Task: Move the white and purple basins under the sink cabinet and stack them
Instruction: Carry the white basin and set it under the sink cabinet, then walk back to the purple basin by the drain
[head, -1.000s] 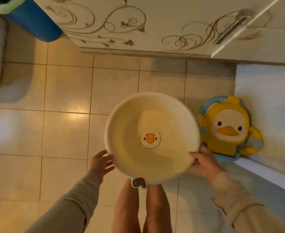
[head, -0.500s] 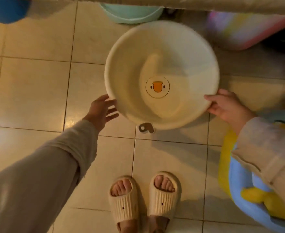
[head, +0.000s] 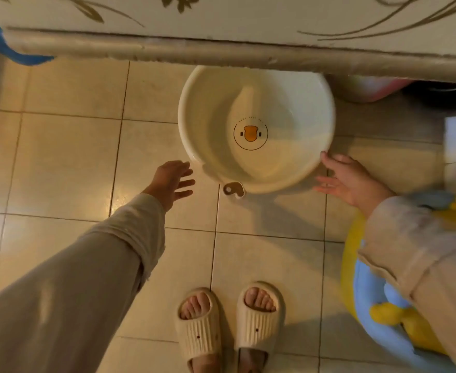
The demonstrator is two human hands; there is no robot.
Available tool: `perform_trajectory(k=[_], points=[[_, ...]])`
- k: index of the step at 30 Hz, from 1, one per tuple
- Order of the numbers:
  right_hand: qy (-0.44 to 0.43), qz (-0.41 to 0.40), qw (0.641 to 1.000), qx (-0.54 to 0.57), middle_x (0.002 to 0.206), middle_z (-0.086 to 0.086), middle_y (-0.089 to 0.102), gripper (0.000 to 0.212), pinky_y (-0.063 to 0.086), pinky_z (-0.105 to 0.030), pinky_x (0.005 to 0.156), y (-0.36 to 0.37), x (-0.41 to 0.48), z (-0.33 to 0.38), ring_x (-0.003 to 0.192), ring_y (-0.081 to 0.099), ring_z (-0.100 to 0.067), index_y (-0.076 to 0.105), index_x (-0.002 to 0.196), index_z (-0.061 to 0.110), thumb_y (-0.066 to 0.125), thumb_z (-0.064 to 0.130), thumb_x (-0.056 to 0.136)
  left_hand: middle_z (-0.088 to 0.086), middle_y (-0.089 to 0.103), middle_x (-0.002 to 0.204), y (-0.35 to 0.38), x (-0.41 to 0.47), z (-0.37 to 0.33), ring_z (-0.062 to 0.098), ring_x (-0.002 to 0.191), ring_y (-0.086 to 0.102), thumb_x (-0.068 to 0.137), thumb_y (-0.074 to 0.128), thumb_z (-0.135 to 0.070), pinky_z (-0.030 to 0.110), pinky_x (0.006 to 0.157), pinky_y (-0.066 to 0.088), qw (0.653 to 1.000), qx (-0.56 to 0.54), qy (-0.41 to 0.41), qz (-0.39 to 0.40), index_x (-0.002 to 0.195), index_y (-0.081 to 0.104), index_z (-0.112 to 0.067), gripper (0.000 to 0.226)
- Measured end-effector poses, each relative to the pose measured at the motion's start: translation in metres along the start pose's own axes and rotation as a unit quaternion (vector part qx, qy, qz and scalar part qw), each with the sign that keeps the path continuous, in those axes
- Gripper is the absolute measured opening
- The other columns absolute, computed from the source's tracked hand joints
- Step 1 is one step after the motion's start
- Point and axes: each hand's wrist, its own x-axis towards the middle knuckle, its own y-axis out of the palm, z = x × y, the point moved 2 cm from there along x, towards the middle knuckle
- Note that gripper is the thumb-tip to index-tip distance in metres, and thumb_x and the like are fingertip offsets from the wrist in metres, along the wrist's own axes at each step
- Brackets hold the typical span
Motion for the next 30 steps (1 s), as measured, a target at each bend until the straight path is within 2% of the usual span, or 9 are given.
perform_trajectory(k=[2,4,5,10,15,19,23,27,30], points=[[0.022,-0.002,1.0,-0.014,0.134,-0.013,0.05,0.044,0.05,-0.042,0.082,-0.009,-0.048,-0.012,0.107,0.057,-0.03,0.047,0.132,0.011,0.057,0.024,0.092,0.012,0.057,0.123,-0.01,-0.048,0.008,0.029,0.106,0.056,0.094,0.048,-0.02,0.042,0.091,0.047,0.999,0.03,-0.035,0.013,0.134,0.045,-0.007,0.042],[0.055,0.008,0.998,0.007,0.116,-0.015,0.056,0.01,0.049,-0.037,0.075,-0.018,-0.105,-0.025,0.086,0.06,-0.025,0.057,0.101,0.013,0.052,0.017,0.094,0.014,0.059,0.124,-0.023,-0.103,0.016,0.029,0.105,0.057,0.094,0.048,-0.018,0.043,0.092,0.046,0.996,0.053,-0.071,0.022,0.13,0.049,-0.005,0.039],[0.07,0.009,0.997,0.02,0.109,-0.013,0.057,0.006,0.048,-0.037,0.074,-0.022,-0.139,-0.029,0.08,0.059,-0.023,0.055,0.09,0.016,0.051,0.015,0.094,0.015,0.059,0.124,-0.032,-0.132,0.019,0.029,0.105,0.057,0.094,0.048,-0.018,0.043,0.091,0.046,0.994,0.058,-0.087,0.023,0.13,0.049,-0.003,0.038],[0.154,-0.003,0.986,0.07,0.084,-0.008,0.059,0.014,0.047,-0.033,0.064,-0.046,-0.324,-0.056,0.074,0.059,-0.021,0.052,0.083,0.015,0.047,0.012,0.096,0.013,0.06,0.105,-0.071,-0.295,0.028,0.026,0.082,0.058,0.094,0.046,-0.015,0.03,0.067,0.043,0.98,0.092,-0.177,0.028,0.118,0.055,-0.006,0.027],[0.19,-0.004,0.982,-0.013,0.082,-0.009,0.064,0.01,0.051,-0.032,0.061,-0.074,-0.495,-0.072,0.073,0.062,-0.022,0.059,0.085,0.013,0.053,0.015,0.093,0.006,0.057,0.077,-0.108,-0.449,0.022,0.02,0.062,0.052,0.095,0.043,-0.01,0.025,0.058,0.035,0.96,0.127,-0.244,0.061,0.099,0.051,-0.006,0.01],[0.161,0.005,0.985,-0.061,0.082,-0.014,0.064,0.01,0.052,-0.026,0.054,-0.084,-0.566,-0.07,0.069,0.061,-0.022,0.06,0.089,0.007,0.052,0.012,0.093,0.008,0.056,0.072,-0.127,-0.511,0.011,0.015,0.043,0.056,0.093,0.043,0.0,0.019,0.05,0.033,0.96,0.157,-0.213,0.091,0.099,0.051,-0.003,0.01],[0.095,-0.023,0.993,-0.069,0.082,-0.018,0.063,0.01,0.051,-0.031,0.06,-0.091,-0.585,-0.04,0.07,0.06,-0.026,0.059,0.092,0.001,0.05,0.006,0.094,0.006,0.058,0.073,-0.148,-0.536,-0.019,0.007,0.034,0.058,0.093,0.045,-0.002,0.014,0.039,0.037,0.978,0.134,-0.145,0.07,0.098,0.052,-0.003,0.009],[0.053,-0.003,0.992,-0.112,0.084,-0.019,0.061,0.009,0.05,-0.036,0.06,-0.097,-0.573,0.004,0.07,0.059,-0.03,0.058,0.09,0.004,0.051,0.009,0.094,0.004,0.059,0.077,-0.182,-0.546,-0.039,0.014,0.053,0.061,0.093,0.046,-0.002,0.022,0.051,0.042,0.992,0.085,-0.088,0.024,0.102,0.054,-0.006,0.013],[0.037,0.041,0.979,-0.194,0.076,-0.015,0.057,0.015,0.047,-0.03,0.052,-0.101,-0.563,0.032,0.06,0.059,-0.024,0.056,0.078,0.008,0.052,0.008,0.093,0.012,0.063,0.091,-0.209,-0.556,-0.037,0.021,0.068,0.06,0.093,0.046,-0.005,0.025,0.059,0.043,0.997,-0.005,-0.06,-0.047,0.103,0.056,-0.006,0.014]])
